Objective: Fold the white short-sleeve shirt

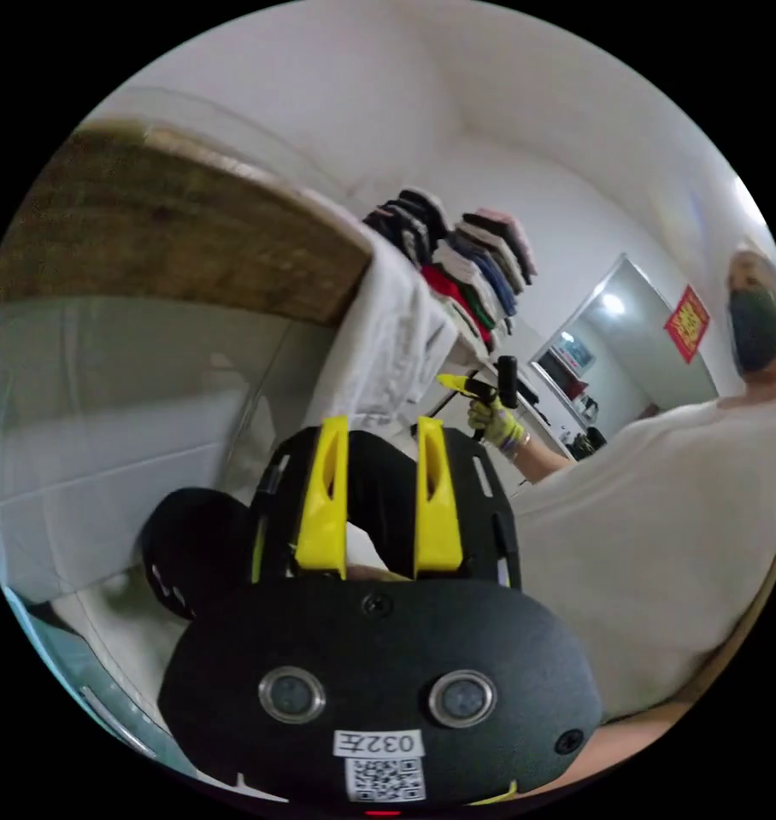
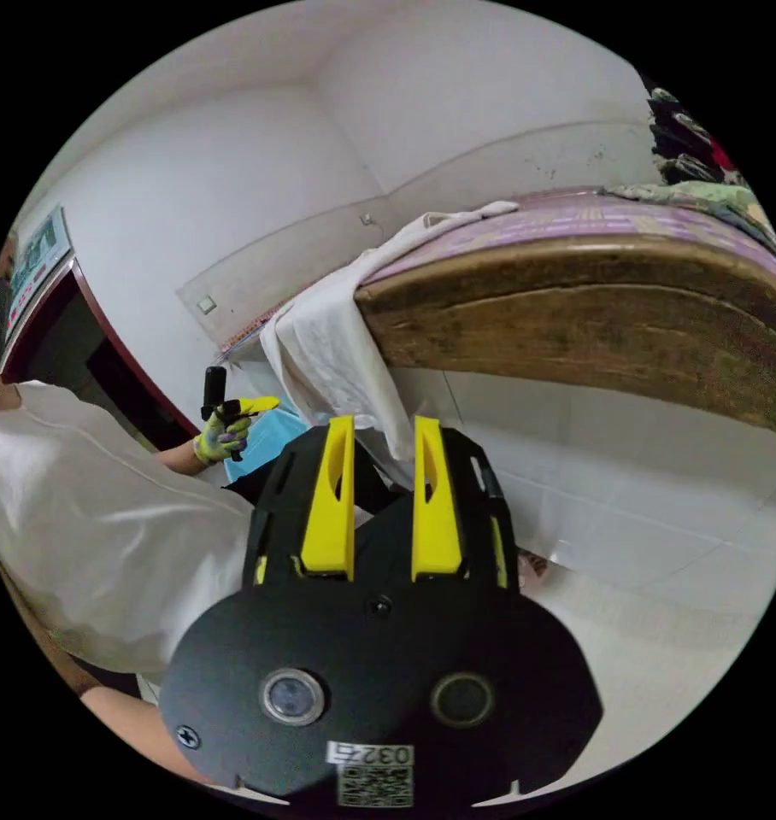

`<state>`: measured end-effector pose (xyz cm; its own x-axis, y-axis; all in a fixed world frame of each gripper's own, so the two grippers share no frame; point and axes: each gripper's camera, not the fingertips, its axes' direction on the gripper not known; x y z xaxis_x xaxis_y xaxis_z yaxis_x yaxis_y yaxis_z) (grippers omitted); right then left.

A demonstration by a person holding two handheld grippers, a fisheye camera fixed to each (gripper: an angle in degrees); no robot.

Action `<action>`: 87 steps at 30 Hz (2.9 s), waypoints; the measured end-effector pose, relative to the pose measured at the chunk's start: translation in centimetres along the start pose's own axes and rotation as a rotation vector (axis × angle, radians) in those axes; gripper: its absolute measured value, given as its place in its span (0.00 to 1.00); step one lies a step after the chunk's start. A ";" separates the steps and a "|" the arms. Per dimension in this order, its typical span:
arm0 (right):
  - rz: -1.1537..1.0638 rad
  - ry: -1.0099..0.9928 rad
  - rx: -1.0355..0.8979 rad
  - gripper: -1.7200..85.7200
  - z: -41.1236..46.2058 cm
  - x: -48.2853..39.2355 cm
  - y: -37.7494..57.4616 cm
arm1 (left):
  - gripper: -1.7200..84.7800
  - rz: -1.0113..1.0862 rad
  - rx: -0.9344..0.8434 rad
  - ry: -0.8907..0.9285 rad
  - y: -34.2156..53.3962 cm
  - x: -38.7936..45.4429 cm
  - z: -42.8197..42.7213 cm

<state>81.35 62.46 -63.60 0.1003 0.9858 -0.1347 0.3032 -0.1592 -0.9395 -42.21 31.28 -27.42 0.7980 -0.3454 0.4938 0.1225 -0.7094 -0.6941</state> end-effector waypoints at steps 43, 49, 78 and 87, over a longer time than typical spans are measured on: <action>0.327 -0.460 -0.094 0.09 1.3 6.5 -20.9 | 0.02 -0.342 -0.004 0.320 -24.4 -16.6 -2.1; 0.386 -0.344 0.128 0.15 -0.5 7.2 -17.4 | 0.09 -0.470 0.195 0.345 -21.0 -20.2 -2.4; -0.385 0.318 0.102 0.01 5.6 -16.2 -3.4 | 0.00 0.422 0.041 -0.444 -3.4 0.7 7.1; -0.381 0.431 0.120 0.08 4.2 -18.0 -1.5 | 0.00 0.452 -0.009 -0.393 0.2 3.3 6.6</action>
<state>75.13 45.21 -61.12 0.3893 0.8578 0.3357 0.2862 0.2337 -0.9292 -35.69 34.02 -29.40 0.9284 -0.3625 -0.0811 -0.2836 -0.5508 -0.7850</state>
